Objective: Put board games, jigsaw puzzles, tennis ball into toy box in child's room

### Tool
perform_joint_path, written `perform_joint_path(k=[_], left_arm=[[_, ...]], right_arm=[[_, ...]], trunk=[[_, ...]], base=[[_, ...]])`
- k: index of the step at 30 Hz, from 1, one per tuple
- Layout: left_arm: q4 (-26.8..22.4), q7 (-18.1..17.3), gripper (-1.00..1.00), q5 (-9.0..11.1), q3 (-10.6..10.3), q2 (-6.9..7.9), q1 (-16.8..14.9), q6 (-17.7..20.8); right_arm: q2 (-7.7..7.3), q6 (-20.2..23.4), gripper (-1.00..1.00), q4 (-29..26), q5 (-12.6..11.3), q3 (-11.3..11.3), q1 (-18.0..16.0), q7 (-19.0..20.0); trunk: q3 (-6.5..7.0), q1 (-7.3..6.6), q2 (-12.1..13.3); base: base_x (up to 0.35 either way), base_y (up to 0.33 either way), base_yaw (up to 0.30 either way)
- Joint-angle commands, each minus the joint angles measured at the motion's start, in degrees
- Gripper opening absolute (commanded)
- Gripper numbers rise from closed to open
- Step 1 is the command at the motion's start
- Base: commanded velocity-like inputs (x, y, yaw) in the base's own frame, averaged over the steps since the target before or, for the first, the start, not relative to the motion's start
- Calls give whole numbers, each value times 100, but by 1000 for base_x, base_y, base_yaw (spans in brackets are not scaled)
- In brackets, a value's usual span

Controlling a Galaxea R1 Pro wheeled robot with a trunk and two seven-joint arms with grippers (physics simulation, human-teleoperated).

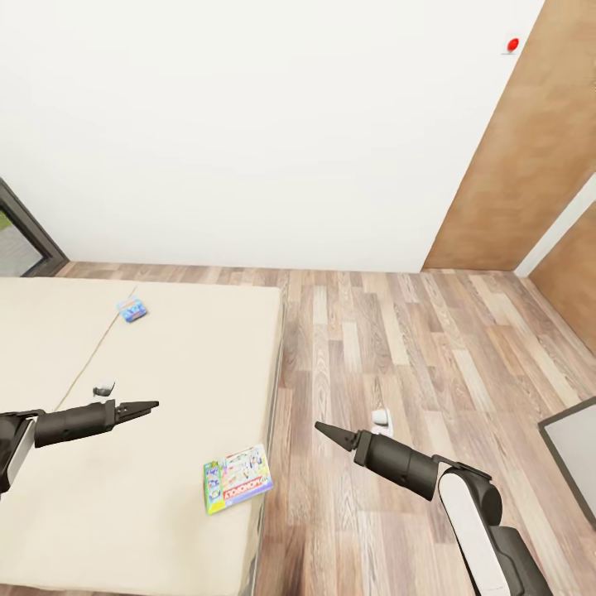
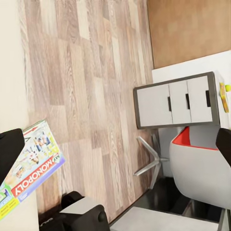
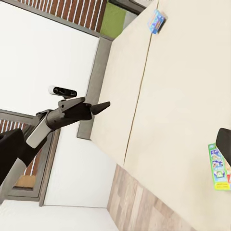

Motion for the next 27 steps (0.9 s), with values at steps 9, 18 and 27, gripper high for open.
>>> perform_joint_path(k=[9,18,27], left_arm=[[0,-24,100,-3,5,3,-4,60],[0,-24,100,-5,5,4,-4,60],[0,-24,100,-6,5,1,-4,58]], right_arm=[[5,25,100,-2,2,-15,-4,12],[7,25,100,-2,3,1,-4,8],[9,23,100,-2,2,2,-4,4]], trunk=[[77,3,-9],[162,3,-9],[247,3,-9]], base=[[0,0,0],[0,0,0],[0,0,0]])
